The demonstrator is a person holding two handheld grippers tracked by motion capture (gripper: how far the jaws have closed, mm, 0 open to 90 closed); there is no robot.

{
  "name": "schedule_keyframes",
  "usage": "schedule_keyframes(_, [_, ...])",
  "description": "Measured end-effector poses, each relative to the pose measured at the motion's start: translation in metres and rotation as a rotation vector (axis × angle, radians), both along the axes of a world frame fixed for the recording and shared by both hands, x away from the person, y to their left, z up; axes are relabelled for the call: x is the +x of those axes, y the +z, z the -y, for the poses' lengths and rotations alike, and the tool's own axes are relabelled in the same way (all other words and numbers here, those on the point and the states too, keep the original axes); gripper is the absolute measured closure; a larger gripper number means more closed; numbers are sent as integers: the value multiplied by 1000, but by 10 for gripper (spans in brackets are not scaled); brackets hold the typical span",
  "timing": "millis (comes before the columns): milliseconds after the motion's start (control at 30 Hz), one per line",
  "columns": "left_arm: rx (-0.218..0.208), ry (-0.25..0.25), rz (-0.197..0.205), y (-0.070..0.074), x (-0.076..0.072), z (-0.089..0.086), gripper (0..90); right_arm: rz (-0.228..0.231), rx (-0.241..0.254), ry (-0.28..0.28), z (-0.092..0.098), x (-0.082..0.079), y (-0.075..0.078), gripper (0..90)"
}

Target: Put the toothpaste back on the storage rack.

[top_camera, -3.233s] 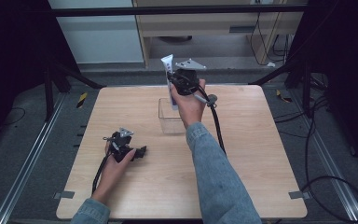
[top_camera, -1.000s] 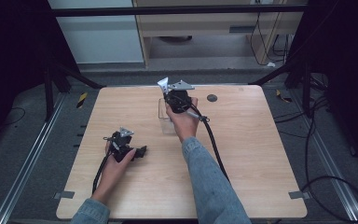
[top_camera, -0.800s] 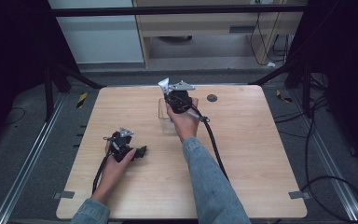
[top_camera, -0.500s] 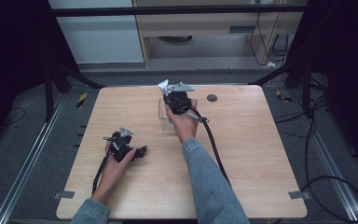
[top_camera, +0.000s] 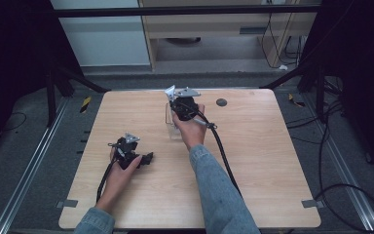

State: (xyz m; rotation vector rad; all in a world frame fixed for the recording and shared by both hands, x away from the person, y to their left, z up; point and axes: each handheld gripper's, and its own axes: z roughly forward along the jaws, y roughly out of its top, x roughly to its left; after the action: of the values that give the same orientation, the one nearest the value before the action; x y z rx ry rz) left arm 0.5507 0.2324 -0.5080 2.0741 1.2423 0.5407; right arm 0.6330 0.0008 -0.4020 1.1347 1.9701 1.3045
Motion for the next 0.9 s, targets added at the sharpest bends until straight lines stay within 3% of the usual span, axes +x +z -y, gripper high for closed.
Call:
schedule_keyframes(600, [-2,1,1,0,0,0,0,-28,-62,8,-1,-1,0,805])
schedule_keyframes(900, [-3,1,1,0,0,0,0,-45,-64,7,-1,0,0,804])
